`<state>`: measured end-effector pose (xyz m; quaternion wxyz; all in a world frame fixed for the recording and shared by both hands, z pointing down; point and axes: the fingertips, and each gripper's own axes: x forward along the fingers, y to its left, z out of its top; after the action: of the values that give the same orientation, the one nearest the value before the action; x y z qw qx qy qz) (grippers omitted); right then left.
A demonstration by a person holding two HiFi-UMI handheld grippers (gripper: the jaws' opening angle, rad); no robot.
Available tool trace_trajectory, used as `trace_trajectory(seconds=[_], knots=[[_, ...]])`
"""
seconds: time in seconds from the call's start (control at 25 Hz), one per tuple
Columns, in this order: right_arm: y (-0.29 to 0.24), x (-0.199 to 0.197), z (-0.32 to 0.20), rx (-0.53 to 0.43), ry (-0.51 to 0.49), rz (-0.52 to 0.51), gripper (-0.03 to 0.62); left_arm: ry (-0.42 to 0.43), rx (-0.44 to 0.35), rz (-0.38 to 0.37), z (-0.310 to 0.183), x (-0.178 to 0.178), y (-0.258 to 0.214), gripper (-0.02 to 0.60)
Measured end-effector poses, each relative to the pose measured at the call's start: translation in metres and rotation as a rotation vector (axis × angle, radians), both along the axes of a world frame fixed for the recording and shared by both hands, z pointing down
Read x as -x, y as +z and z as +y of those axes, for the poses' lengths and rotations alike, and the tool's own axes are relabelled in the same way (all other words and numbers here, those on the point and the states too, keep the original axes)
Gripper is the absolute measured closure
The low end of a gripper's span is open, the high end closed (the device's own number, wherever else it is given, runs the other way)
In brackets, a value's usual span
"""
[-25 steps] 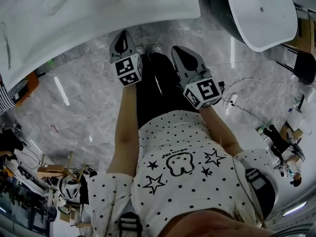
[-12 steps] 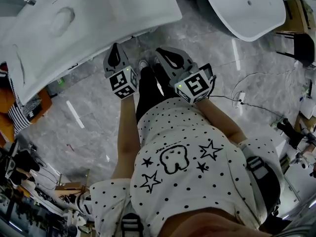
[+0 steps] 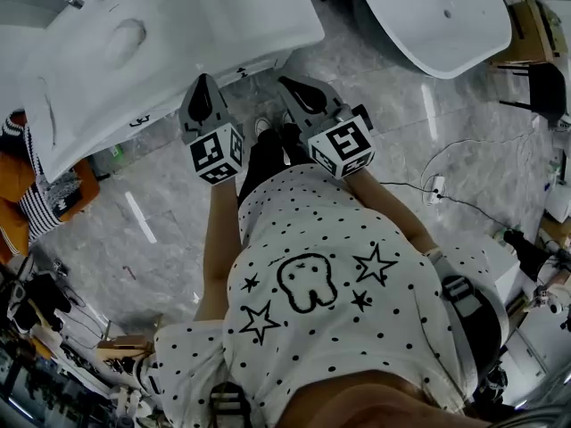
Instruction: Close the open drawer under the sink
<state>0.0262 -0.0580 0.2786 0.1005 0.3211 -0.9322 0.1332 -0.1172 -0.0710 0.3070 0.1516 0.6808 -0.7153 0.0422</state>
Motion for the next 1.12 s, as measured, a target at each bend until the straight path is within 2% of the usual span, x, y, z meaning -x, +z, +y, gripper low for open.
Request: trace_trajectory(seconds=[0.28, 0.52, 0.84, 1.12], knots=[[-0.019, -0.005, -0.018, -0.028, 0.026, -0.037, 0.58, 0.056, -0.073, -0.035, 0.001, -0.02, -0.039, 0.577], [-0.038, -0.008, -0.024, -0.059, 0.06, -0.069, 0.58, 0.076, -0.135, -0.024, 0.011, -0.026, -0.062, 0.577], [-0.052, -0.021, -0.036, -0.1, 0.075, -0.072, 0.58, 0.107, -0.144, -0.045, 0.014, -0.04, -0.081, 0.577], [-0.052, -0.018, -0.026, -0.13, 0.032, -0.041, 0.58, 0.121, -0.152, -0.041, 0.024, -0.049, -0.086, 0.578]])
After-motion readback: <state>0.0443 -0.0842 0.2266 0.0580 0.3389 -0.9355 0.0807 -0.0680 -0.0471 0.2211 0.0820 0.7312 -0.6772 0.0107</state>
